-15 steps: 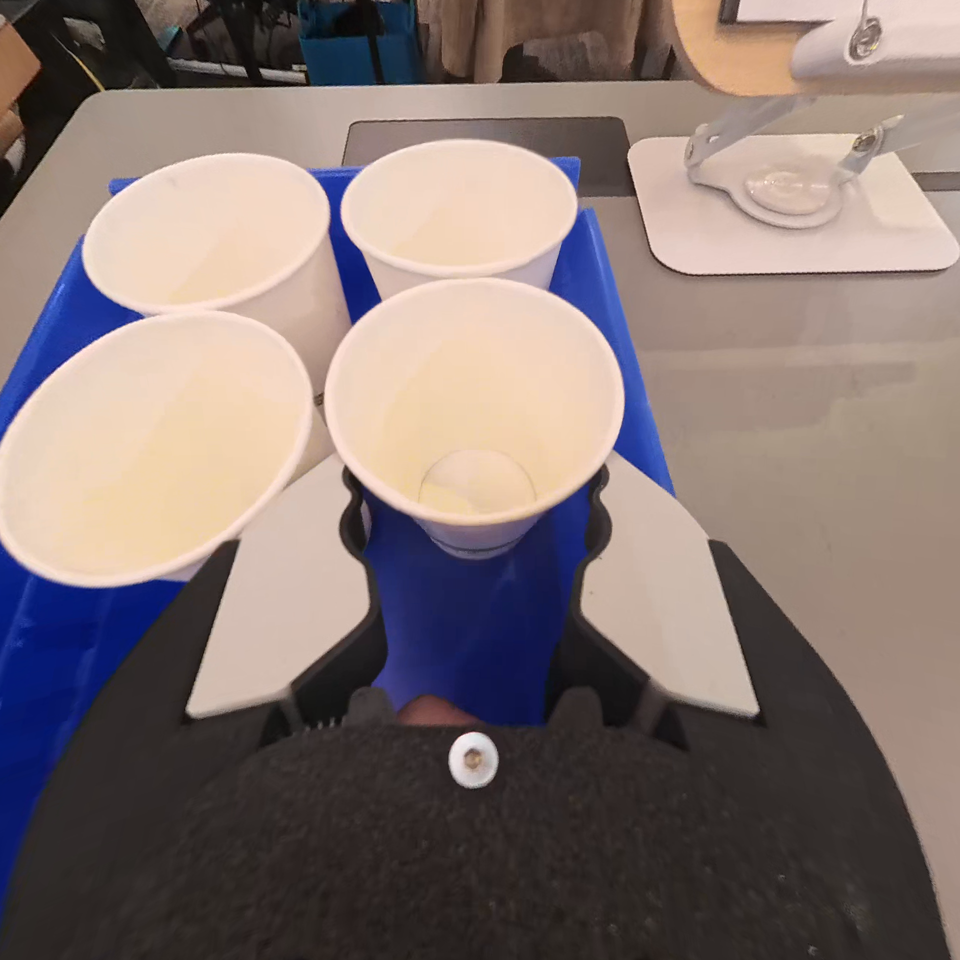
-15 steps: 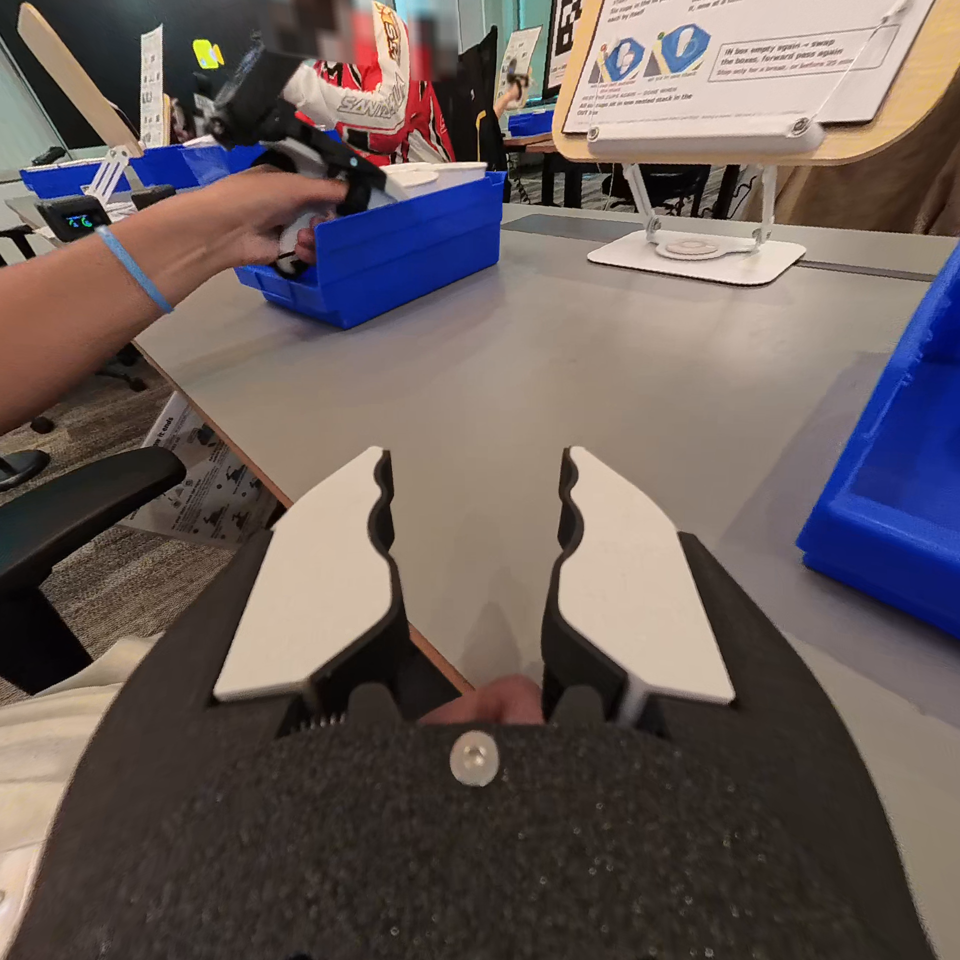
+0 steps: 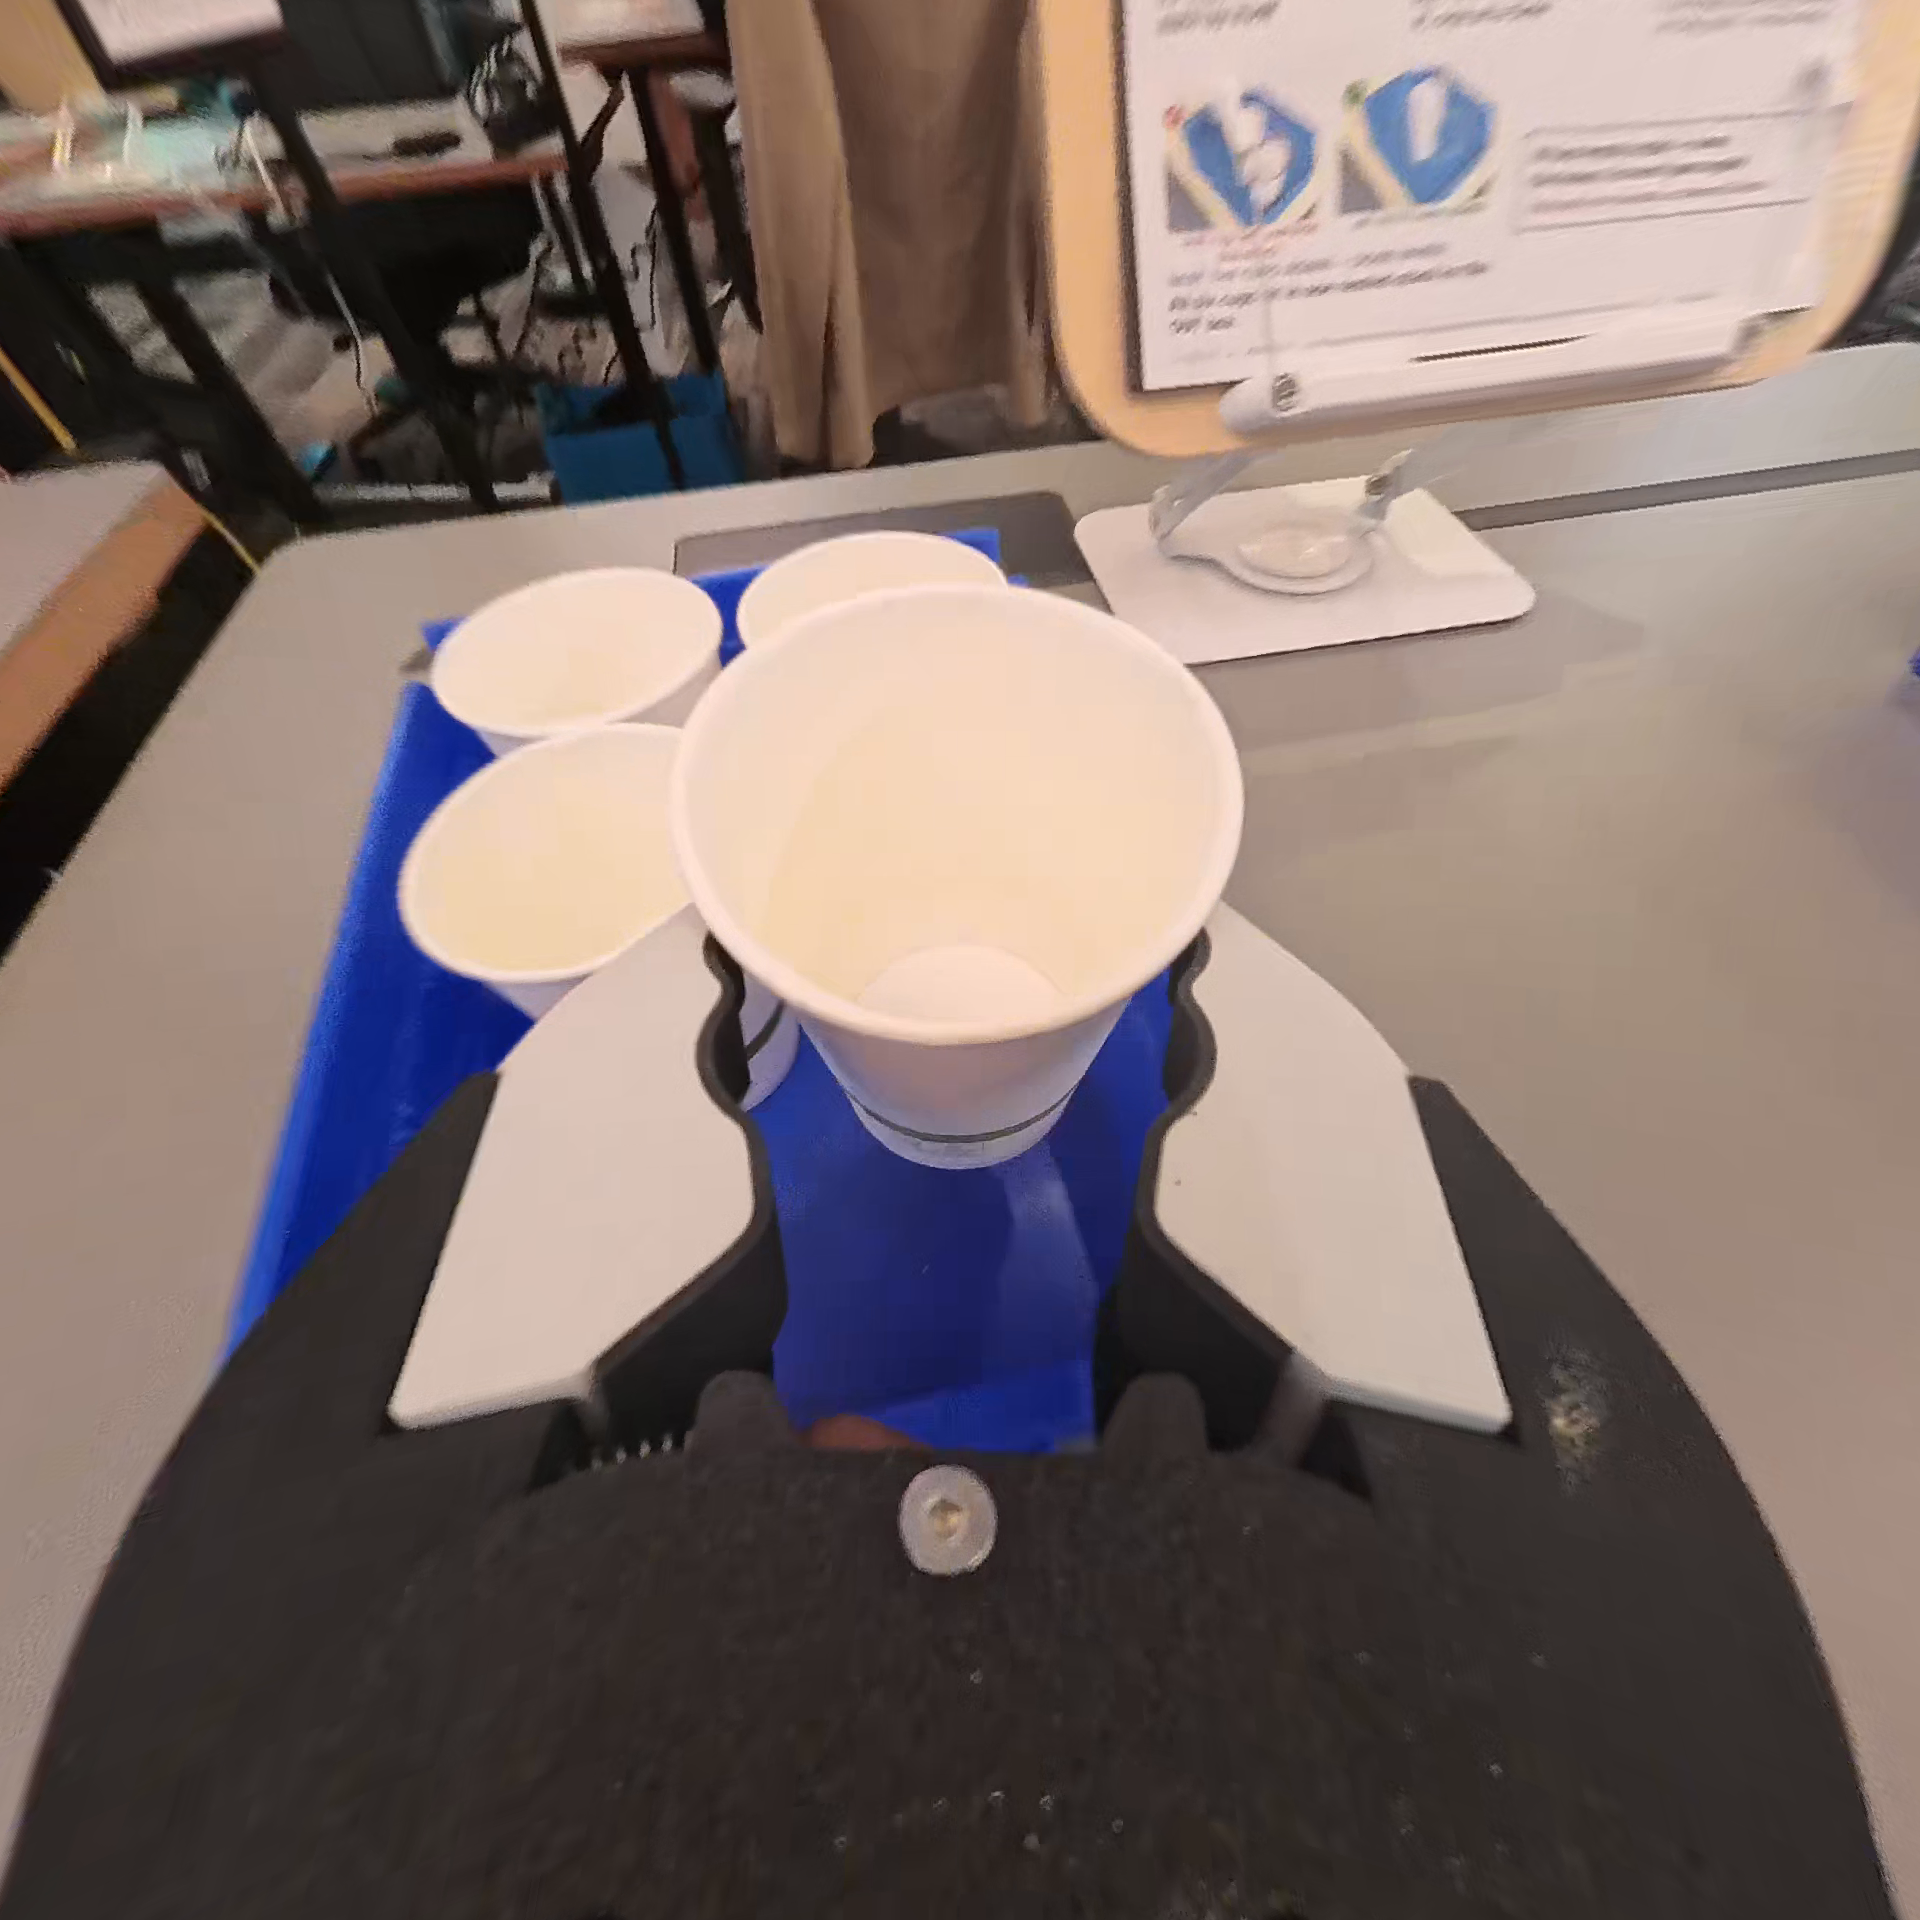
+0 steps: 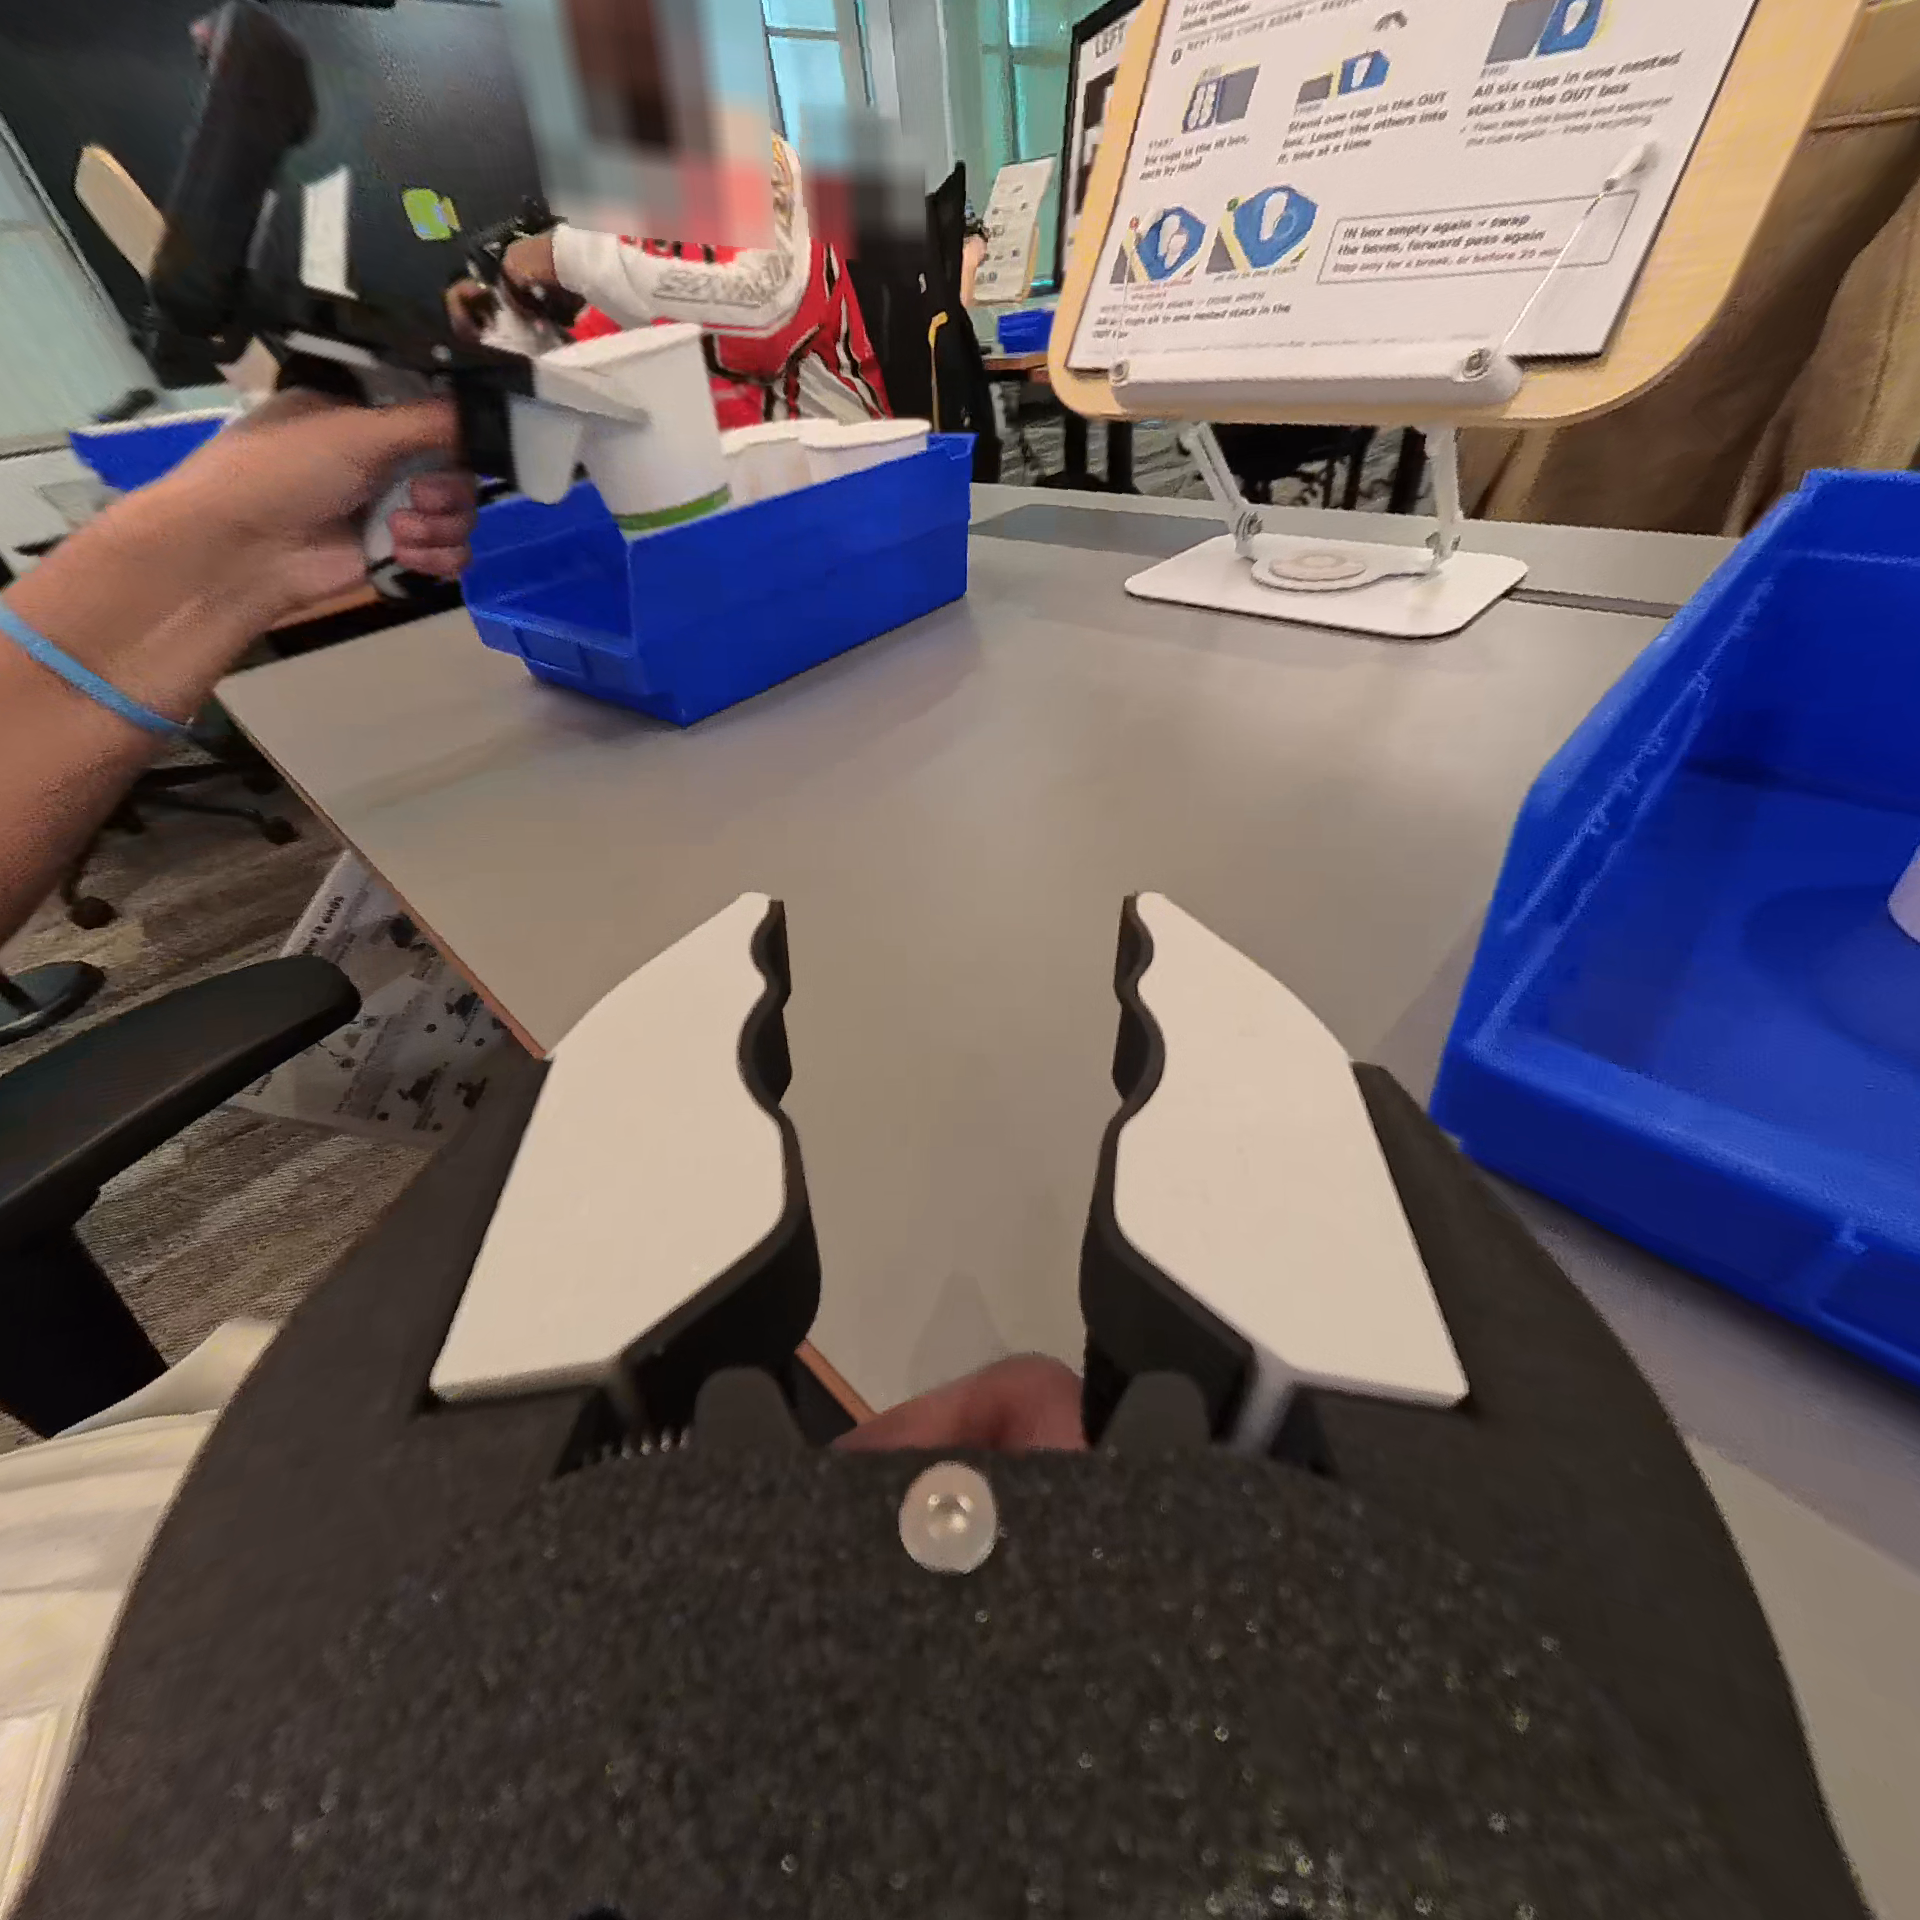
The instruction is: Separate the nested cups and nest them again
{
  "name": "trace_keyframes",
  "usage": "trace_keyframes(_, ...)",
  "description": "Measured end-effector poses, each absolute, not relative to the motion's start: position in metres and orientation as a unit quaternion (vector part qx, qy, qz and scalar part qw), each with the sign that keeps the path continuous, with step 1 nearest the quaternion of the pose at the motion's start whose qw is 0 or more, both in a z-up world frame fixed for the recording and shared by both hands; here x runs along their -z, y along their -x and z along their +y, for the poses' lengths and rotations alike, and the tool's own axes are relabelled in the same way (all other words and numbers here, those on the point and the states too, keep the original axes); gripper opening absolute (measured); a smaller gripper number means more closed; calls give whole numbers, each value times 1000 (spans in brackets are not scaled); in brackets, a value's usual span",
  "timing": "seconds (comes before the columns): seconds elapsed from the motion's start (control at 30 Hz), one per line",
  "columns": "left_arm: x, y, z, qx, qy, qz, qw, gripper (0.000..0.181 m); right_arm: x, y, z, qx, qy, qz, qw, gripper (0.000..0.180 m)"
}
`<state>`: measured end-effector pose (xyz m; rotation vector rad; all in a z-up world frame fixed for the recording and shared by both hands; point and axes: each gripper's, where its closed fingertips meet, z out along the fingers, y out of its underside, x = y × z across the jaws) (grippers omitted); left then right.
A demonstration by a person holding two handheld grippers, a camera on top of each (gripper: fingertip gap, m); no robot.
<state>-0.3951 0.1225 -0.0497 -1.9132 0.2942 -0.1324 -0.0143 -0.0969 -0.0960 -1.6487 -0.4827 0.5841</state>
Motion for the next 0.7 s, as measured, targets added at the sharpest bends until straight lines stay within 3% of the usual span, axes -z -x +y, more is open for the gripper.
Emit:
trace_keyframes(0.17,14,381,54,79,787,233,566,79,72,23,-99,-340,678,-272,593,64)
trace_keyframes(0.3,-6,310,-12,200,746,352,529,79,52,54,-109,-388,628,-365,567,64)
trace_keyframes(0.47,10,212,-81,310,673,505,443,79,38,94,-110,-438,600,-413,527,75)
trace_keyframes(0.7,36,138,-115,372,619,593,356,79,41,120,-120,-460,583,-443,502,79)
